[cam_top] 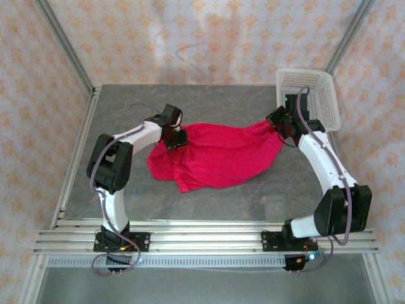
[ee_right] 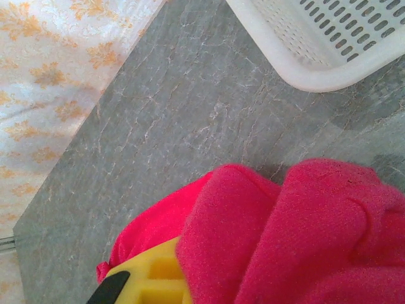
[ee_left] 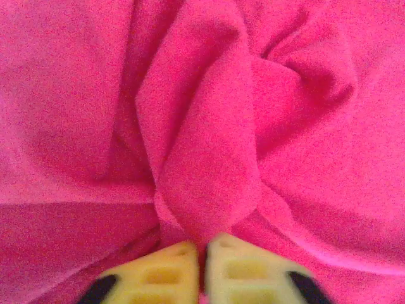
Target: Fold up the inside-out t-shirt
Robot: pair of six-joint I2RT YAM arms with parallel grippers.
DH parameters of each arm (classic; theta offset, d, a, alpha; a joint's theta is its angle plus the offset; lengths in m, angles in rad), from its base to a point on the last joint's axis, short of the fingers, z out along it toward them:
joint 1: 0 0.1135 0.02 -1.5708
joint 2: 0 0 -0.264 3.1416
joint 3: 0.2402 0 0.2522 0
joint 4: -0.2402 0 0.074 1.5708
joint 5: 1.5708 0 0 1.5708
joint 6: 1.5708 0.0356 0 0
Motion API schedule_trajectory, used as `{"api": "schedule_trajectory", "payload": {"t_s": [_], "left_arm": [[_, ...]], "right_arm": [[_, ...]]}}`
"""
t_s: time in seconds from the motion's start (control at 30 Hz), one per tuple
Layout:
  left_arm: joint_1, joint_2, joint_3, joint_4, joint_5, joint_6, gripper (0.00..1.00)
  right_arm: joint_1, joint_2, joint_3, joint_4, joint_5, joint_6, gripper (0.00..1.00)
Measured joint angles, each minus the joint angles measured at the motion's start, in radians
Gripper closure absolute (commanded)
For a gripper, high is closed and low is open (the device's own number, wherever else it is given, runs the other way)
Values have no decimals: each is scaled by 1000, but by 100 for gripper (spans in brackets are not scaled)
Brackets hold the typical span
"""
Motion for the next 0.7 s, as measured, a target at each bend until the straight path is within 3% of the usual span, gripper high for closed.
{"api": "schedule_trajectory", "payload": {"t_s": [0.23,0.4,0.53,0.7], "left_arm": [[52,-93,189,-197,-68,37,100],[209,-307,415,-279,-63,40,100],[329,-485,497,-270,-37,8,100],[327,-608,525,-260,34,-44,100]], "right_arm": [[-26,-21,21,-37,-1,-19,100],[-98,-82,85,-78,-2,-34,100],[-114,-130,151,-94,-34,-36,100],[-109,-180,231,-108,-116,-21,100]]}}
